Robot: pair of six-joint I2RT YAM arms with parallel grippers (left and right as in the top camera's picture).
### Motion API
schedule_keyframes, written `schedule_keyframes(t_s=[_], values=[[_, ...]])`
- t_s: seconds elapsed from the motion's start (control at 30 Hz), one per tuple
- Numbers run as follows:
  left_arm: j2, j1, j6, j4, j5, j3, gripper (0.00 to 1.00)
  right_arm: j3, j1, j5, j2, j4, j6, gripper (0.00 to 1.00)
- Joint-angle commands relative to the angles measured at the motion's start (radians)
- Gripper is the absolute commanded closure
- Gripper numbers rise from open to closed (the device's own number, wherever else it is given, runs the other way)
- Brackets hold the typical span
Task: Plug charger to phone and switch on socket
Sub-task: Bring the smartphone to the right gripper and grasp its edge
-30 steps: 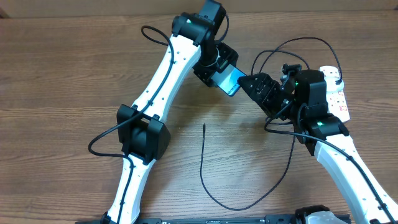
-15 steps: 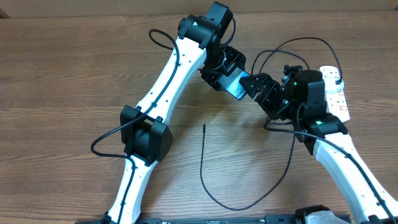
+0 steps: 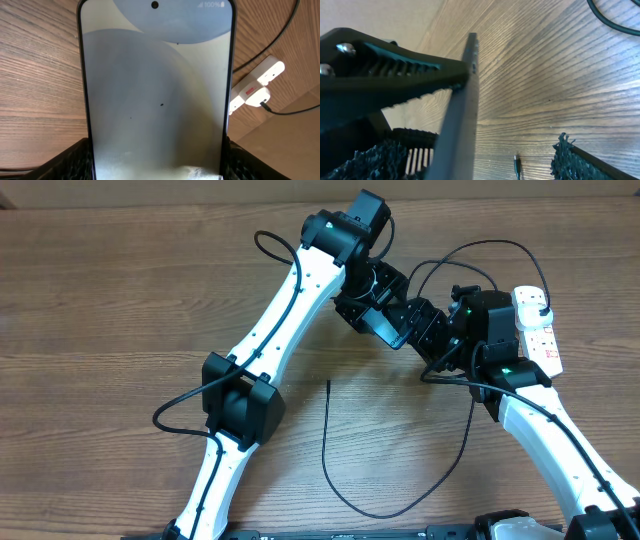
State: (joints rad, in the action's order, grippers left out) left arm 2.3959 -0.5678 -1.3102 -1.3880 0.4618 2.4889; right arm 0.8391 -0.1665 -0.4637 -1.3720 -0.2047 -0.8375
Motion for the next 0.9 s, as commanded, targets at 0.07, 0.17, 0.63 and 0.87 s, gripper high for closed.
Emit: schedule_keyframes(t_s=[0.07, 0.17, 0.63, 0.87], values=[[-0.049, -0.010, -0.014, 0.000, -0.029, 0.033, 0.95, 0.024, -0.006, 0.018, -0.003, 0.014, 0.037, 0.00], [-0.049, -0.018, -0.014, 0.001, -0.037, 0.033, 0.96, 0.024, -0.006, 0.018, -0.003, 0.013, 0.054, 0.00], [-0.049, -0.038, -0.018, 0.001, -0.050, 0.033, 0.96, 0.024, -0.008, 0.018, -0.003, 0.011, 0.061, 0.37], [-0.049, -0.066, -0.018, 0.001, -0.080, 0.033, 0.96, 0.024, -0.008, 0.018, -0.003, 0.007, 0.061, 0.52]])
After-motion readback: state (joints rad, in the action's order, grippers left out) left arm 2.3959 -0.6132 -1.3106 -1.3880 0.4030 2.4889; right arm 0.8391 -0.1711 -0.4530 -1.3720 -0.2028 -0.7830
